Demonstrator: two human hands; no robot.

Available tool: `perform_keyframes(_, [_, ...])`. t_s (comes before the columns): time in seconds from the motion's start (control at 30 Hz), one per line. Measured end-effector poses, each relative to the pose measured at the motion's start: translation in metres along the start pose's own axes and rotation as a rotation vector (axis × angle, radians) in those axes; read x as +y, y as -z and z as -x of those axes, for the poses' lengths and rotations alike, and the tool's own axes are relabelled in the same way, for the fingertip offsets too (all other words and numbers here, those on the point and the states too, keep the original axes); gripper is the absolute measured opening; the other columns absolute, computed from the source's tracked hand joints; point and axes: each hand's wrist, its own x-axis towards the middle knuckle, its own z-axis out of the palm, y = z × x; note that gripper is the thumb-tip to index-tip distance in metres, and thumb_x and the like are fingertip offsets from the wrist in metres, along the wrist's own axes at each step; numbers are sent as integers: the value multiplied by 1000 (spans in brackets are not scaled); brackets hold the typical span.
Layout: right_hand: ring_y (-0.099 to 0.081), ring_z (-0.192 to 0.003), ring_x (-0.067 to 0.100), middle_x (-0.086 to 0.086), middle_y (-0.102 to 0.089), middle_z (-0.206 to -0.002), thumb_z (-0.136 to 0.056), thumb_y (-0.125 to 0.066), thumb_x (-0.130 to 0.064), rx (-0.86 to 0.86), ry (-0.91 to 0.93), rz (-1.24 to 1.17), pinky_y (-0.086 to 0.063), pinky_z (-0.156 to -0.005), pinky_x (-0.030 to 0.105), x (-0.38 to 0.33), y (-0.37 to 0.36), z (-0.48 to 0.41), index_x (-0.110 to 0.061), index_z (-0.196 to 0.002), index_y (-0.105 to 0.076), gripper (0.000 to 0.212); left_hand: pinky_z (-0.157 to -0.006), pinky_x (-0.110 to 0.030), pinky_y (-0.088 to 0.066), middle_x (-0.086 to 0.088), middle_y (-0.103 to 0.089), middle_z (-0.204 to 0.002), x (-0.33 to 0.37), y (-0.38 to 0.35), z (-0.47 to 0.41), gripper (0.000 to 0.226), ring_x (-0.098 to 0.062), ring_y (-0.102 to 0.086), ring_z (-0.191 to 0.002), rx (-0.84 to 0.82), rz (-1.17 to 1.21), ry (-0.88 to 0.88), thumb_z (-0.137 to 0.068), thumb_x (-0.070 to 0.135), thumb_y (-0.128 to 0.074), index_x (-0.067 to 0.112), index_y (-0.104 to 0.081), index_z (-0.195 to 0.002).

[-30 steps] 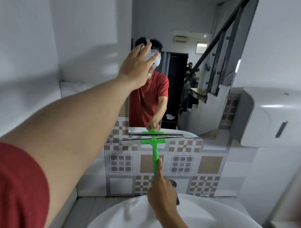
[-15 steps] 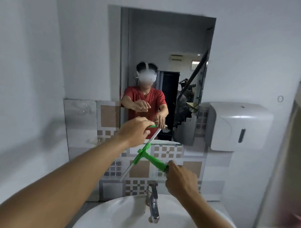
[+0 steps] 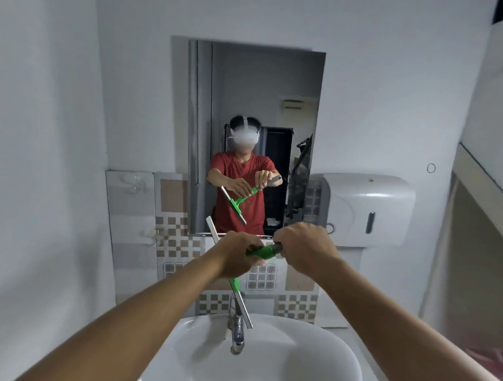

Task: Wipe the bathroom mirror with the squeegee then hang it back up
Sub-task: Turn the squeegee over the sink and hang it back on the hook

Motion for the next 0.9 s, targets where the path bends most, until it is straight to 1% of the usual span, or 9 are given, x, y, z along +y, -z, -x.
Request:
perform_keyframes(0.13, [-62, -108, 22, 0, -74, -96, -91, -69, -32, 50, 31, -109, -44, -106, 44, 10, 2, 3, -18, -95, -73, 15, -68, -30, -51, 3, -70, -79, 3, 0, 10, 11, -16, -66, -72, 9, 18, 73, -92, 29, -64, 19, -69, -91])
perform_keyframes(0.2, [-45, -136, 26, 2, -71, -119, -88, -71, -37, 117, 33, -113, -23, -119, 54, 18, 0, 2, -21, -106, -74, 24, -72, -28, -50, 8, -70, -85, 3, 2, 18, 12, -12, -65, -76, 47, 49, 107, -92, 30, -65, 20, -70, -97])
perform_keyframes(0.27, [-31, -145, 32, 7, -54, -145, -85, -73, -41, 174, -25, -193, -22, -118, 62, 22, 0, 0, -23, -126, -66, 45, -82, -29, -52, 14, -67, -95, 3, 5, 27, 18, -9, -63, -85, 85, 105, 152, -93, 28, -66, 21, -70, -109])
perform_keyframes(0.33, [-46, -132, 29, 10, -41, -152, -83, -77, -37, 217, -76, -400, -45, -108, 50, 20, 1, -3, -21, -142, -52, 66, -87, -29, -53, 16, -64, -96, 1, 7, 35, 24, -7, -63, -89, 130, 151, 206, -92, 27, -68, 22, -69, -115])
perform_keyframes(0.37, [-56, -116, 21, 9, -39, -151, -83, -79, -32, 224, -76, -523, -53, -97, 34, 16, 1, -6, -20, -147, -46, 73, -88, -29, -53, 17, -64, -96, -1, 8, 38, 22, -7, -62, -89, 146, 164, 227, -92, 27, -69, 24, -69, -114])
perform_keyframes(0.47, [-55, -86, 2, 1, -45, -130, -83, -80, -19, 272, -121, -808, -50, -68, 6, -3, -2, -15, -19, -153, -32, 85, -86, -27, -53, 15, -66, -96, -10, 9, 50, 15, -7, -63, -89, 170, 179, 268, -92, 25, -69, 26, -67, -107])
perform_keyframes(0.67, [-68, -90, 11, -8, -60, -106, -83, -78, -9, 289, -207, -1181, -59, -68, 22, -44, -10, -48, -19, -141, -43, 69, -83, -26, -59, 1, -73, -108, -41, 17, 68, 22, -14, -69, -96, 204, 214, 300, -93, 20, -67, 13, -66, -114])
perform_keyframes(0.8, [-70, -88, 9, -1, -66, -111, -82, -79, -7, 247, -145, -1249, -63, -75, 32, -78, -20, -88, -26, -136, -46, 66, -81, -19, -57, 7, -71, -109, -72, 30, 73, 27, -6, -68, -96, 278, 336, 324, -93, 21, -68, 18, -65, -120])
perform_keyframes(0.9, [-71, -91, 15, 1, -67, -112, -83, -77, -5, 191, -101, -1305, -63, -78, 43, -110, -33, -118, -31, -128, -49, 59, -89, -34, -59, 7, -74, -107, -102, 40, 75, 24, -10, -71, -97, 363, 496, 373, -91, 21, -71, 22, -68, -115])
